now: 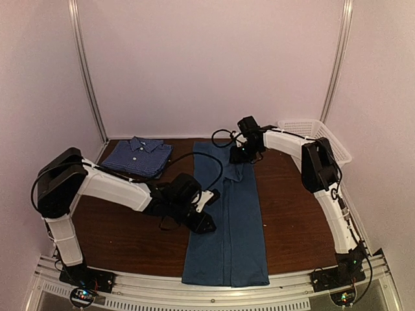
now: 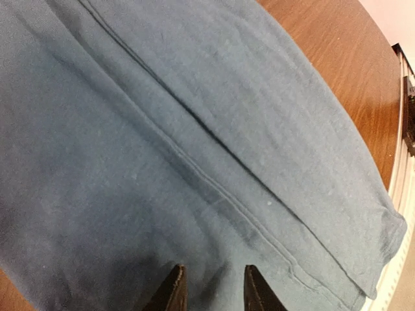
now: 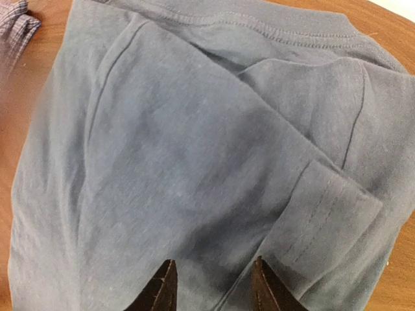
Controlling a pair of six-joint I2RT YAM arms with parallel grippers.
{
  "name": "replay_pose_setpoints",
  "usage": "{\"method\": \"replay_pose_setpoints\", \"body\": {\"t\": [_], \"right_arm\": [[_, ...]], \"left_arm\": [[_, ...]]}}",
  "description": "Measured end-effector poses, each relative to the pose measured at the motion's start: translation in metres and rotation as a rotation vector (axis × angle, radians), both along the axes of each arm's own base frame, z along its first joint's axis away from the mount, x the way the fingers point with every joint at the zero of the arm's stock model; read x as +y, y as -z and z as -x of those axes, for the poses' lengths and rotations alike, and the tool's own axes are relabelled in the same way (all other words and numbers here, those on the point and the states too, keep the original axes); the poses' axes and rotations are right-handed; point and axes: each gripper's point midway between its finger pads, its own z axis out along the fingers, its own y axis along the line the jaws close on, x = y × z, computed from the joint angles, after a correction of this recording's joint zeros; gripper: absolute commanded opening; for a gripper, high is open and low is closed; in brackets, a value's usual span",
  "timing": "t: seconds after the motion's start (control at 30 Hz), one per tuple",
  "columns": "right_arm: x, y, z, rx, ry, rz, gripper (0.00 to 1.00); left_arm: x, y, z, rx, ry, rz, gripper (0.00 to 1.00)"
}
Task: Fold and stack the mixed laundry pile
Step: Rotate the rectangle-folded T-shirt at the center of the board, then pick up the rectangle-folded T-shirt from the center of the board.
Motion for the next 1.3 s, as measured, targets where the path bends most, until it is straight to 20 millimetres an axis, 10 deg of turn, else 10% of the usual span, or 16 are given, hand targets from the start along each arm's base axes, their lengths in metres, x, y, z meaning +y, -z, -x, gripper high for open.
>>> {"method": "replay_pose_setpoints", "body": {"t": [0.17, 0.4, 0.57, 0.83, 1.3], "right_arm": [[-0.004, -0.042, 0.028, 0.012, -0.022, -0.06, 0.44], [-0.012, -0.128, 0.06, -0.102, -0.037, -0.166, 0.35], [-0.017, -0.083, 0.087, -0.003, -0.041, -0.176, 0.32], [-0.019, -0.015, 0.103, 0.135, -0.032, -0.15, 0.3], [-0.027, 0.008, 0.018, 0.08, 0.036, -0.188, 0.31]], "left_arm": [[0.0, -0.041, -0.011, -0.06, -0.023, 0.079, 0.32], [0.019, -0.073, -0.107, -0.131, -0.227, 0.141, 0.31], [0.024, -0.06, -0.161, -0.144, -0.314, 0.122, 0.29], [0.021, -0.005, -0.178, -0.074, -0.344, 0.022, 0.25], [0.047, 0.005, -0.261, -0.055, -0.484, 0.04, 0.23]]}}
